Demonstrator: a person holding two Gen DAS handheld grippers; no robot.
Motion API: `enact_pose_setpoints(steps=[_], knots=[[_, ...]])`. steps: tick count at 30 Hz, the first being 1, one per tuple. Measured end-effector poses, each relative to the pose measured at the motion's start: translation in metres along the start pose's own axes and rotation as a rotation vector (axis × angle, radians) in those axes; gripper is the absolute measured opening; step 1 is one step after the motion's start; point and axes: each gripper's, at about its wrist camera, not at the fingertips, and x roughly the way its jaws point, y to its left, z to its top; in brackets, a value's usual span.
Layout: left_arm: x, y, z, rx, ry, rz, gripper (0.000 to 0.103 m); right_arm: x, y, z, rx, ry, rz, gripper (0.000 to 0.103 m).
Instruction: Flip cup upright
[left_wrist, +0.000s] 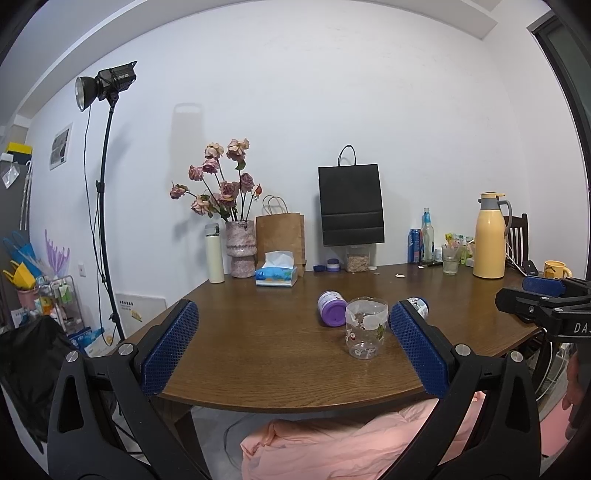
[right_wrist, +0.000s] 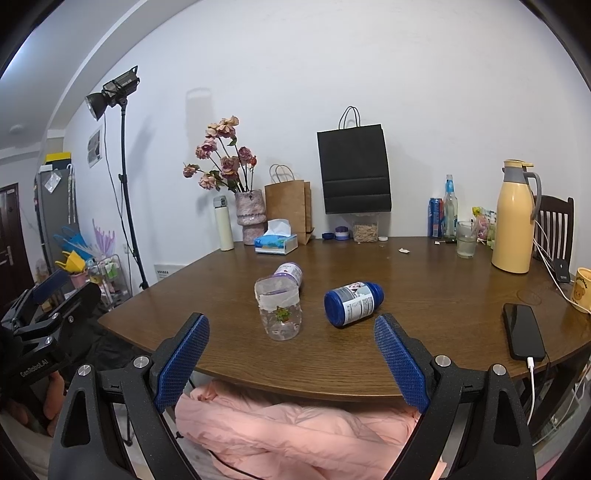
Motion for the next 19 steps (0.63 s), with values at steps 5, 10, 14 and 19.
enact_pose_setpoints(steps=[5, 10, 14, 19], knots=[[0.0002, 0.0004, -0.0001, 0.001, -0.002, 0.0, 0.103, -0.0002, -0.0008, 0.0004, -0.001, -0.002, -0.001, 0.094], [0.0009, 0.0004, 0.0009, 0.002, -0.001, -0.001, 0.103, 0.0001, -0.0008, 0.0002, 0.001, 0.001, 0.0, 0.094], [0.0011, -0.0005, 0.001, 0.003, -0.005, 0.002, 0.103, 0.0003, -0.0021, 0.0021, 0.003, 0.005, -0.001, 0.094], [0.0032, -0.0015, 0.0014, 0.006, -0.005, -0.006, 0.103, 0.0005, -0.002, 0.0021, 0.002, 0.004, -0.001, 0.094]])
